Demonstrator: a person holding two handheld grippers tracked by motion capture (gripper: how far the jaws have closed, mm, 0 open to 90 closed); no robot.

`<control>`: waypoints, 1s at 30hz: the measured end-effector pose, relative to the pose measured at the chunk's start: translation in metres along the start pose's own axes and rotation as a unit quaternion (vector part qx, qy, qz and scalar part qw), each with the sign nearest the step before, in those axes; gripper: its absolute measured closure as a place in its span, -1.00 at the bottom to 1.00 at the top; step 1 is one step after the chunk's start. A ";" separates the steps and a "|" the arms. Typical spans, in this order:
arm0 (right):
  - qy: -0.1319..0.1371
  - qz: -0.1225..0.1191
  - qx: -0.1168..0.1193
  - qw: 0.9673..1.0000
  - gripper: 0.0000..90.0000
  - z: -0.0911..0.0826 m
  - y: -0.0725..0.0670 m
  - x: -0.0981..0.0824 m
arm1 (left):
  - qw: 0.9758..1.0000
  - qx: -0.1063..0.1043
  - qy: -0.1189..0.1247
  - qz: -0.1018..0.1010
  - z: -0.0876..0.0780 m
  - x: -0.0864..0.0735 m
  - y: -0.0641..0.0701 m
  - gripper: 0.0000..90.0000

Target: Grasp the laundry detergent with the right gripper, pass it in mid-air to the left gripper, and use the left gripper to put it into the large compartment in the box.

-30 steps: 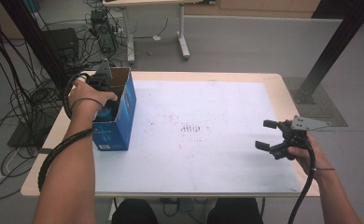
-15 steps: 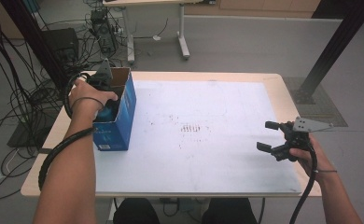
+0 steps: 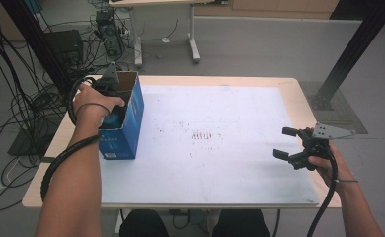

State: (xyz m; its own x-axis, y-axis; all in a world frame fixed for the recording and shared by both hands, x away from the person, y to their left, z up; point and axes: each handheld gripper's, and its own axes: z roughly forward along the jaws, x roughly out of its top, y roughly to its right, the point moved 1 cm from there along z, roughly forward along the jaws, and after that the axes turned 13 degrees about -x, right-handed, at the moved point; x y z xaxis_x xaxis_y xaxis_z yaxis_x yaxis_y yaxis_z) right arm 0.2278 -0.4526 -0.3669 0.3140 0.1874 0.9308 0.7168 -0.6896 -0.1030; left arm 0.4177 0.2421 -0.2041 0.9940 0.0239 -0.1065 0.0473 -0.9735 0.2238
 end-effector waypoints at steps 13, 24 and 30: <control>0.003 0.002 0.002 1.000 -1.00 0.002 0.000 0.000 | 1.000 0.000 0.001 -0.001 0.000 -0.001 0.000 -0.16; 0.002 0.002 0.000 1.000 -1.00 0.001 0.001 -0.001 | 1.000 -0.001 -0.001 -0.002 0.000 0.000 -0.001 -0.16; 0.003 0.001 0.001 1.000 -1.00 0.002 0.001 -0.001 | 1.000 -0.001 -0.001 -0.003 0.000 0.000 0.000 -0.16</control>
State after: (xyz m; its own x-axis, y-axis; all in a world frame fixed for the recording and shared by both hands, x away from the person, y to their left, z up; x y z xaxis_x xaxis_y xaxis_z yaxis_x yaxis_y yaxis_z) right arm 0.2295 -0.4525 -0.3680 0.3125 0.1817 0.9324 0.7172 -0.6887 -0.1062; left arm 0.4177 0.2425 -0.2040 0.9935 0.0300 -0.1101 0.0543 -0.9728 0.2250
